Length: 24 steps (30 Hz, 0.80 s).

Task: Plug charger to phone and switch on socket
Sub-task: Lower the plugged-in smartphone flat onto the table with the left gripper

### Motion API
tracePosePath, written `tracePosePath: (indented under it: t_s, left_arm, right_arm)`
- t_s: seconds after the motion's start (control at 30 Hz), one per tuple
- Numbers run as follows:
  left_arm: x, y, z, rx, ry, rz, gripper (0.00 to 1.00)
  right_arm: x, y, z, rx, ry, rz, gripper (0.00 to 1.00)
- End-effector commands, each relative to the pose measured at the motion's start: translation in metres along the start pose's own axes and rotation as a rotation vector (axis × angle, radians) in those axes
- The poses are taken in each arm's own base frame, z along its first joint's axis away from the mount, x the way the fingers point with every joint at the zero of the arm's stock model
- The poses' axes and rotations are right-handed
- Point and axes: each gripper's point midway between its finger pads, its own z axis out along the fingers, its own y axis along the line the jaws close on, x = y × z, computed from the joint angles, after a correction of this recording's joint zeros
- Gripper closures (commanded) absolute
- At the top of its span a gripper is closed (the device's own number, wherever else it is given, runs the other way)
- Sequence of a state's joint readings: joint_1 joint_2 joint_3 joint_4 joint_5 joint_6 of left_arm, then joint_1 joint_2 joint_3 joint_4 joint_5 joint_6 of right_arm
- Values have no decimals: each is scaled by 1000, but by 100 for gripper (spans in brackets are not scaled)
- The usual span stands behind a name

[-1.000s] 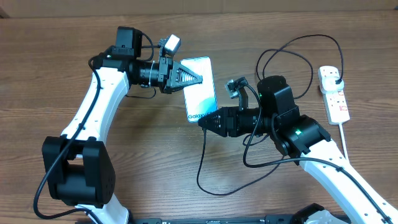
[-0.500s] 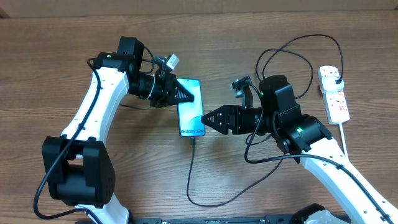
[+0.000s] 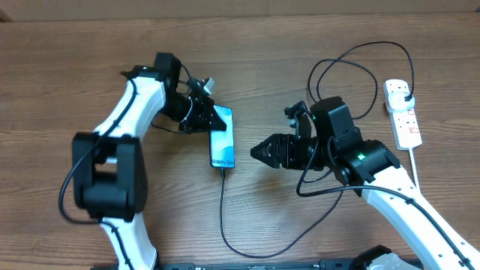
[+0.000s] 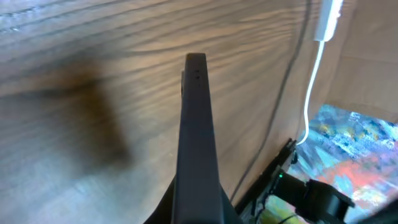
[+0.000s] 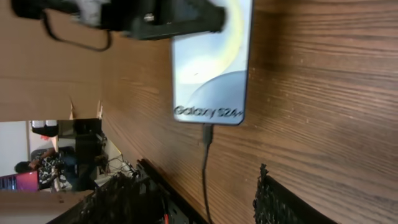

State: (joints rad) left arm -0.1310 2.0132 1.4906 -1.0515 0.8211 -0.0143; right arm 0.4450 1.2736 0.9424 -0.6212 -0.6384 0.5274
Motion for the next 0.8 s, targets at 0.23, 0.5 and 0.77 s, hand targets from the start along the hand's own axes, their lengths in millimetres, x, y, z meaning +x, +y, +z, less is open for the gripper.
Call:
tracePosePath:
  t_s: [0.23, 0.5, 0.77]
  left_arm:
    - [-10, 34, 38, 44, 43, -38, 96]
    - [-11, 44, 47, 43, 55, -54, 96]
    - [-13, 53, 48, -2, 49, -72, 96]
  right_arm:
    - [-2, -4, -3, 35, -13, 9, 36]
    - [-1, -6, -3, 40, -10, 13, 36]
    - [0, -6, -3, 43, -5, 18, 36]
